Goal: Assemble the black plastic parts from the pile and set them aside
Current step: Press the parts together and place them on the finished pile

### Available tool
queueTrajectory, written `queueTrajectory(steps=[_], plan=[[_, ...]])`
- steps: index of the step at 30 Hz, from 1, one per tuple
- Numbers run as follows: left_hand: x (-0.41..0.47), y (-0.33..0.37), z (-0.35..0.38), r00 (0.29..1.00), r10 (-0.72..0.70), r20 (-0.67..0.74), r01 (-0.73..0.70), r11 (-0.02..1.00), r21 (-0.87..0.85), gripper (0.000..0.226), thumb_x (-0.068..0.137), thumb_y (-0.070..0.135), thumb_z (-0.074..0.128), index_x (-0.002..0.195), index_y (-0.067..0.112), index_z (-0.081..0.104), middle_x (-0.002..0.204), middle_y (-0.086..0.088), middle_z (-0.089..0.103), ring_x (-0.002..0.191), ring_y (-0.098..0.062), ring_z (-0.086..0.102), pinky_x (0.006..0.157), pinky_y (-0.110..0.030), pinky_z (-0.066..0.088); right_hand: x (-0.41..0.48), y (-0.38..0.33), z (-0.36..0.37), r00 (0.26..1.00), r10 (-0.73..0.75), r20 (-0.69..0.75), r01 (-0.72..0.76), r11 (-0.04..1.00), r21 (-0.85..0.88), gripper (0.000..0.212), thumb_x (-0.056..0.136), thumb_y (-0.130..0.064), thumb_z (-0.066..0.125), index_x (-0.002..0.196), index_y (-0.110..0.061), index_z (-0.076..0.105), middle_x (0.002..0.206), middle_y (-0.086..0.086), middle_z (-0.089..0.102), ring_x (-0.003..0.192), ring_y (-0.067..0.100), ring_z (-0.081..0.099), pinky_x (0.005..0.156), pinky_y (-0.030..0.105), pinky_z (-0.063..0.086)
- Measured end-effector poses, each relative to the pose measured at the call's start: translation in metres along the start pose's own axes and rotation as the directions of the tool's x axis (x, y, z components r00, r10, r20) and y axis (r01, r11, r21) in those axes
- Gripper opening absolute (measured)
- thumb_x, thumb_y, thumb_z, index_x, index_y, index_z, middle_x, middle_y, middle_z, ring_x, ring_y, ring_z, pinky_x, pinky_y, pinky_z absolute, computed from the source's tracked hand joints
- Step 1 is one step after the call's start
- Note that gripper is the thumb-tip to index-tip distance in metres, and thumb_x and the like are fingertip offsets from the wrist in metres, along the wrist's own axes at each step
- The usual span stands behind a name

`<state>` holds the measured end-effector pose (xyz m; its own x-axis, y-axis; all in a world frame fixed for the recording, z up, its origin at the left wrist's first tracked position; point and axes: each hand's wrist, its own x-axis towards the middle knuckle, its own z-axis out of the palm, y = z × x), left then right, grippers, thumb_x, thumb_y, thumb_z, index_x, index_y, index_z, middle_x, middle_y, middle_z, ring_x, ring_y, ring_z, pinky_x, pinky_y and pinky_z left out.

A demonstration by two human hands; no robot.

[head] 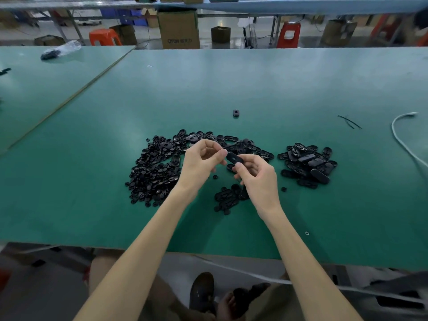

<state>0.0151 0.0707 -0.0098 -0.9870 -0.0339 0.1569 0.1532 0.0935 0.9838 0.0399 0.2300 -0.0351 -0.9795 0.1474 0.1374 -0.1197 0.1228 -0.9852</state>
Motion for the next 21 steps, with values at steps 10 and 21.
queueTrajectory(steps=[10,21], plan=[[-0.011,-0.018,0.015,0.994,0.042,-0.101,-0.057,0.986,-0.155,0.017,0.087,0.004,0.079,0.101,0.013,0.073,0.099,-0.003,0.077,0.093,-0.013,0.071,0.083,-0.024,0.055,0.001,0.000,0.000,1.000,-0.013,-0.007,0.013,1.000,0.012,0.017,0.099,-0.008,0.069,0.109,-0.023,0.071,0.088,0.003,0.076,0.071,0.011,0.072,0.068,0.027,0.055],[-0.014,-0.022,0.011,0.994,0.034,-0.103,-0.055,0.977,-0.204,0.014,0.088,0.007,0.080,0.100,0.014,0.078,0.094,-0.001,0.078,0.086,-0.010,0.069,0.074,-0.022,0.055,0.000,-0.001,0.000,1.000,-0.002,-0.017,0.003,1.000,0.028,0.019,0.099,-0.008,0.067,0.108,-0.024,0.071,0.087,0.002,0.075,0.070,0.009,0.069,0.065,0.026,0.055]])
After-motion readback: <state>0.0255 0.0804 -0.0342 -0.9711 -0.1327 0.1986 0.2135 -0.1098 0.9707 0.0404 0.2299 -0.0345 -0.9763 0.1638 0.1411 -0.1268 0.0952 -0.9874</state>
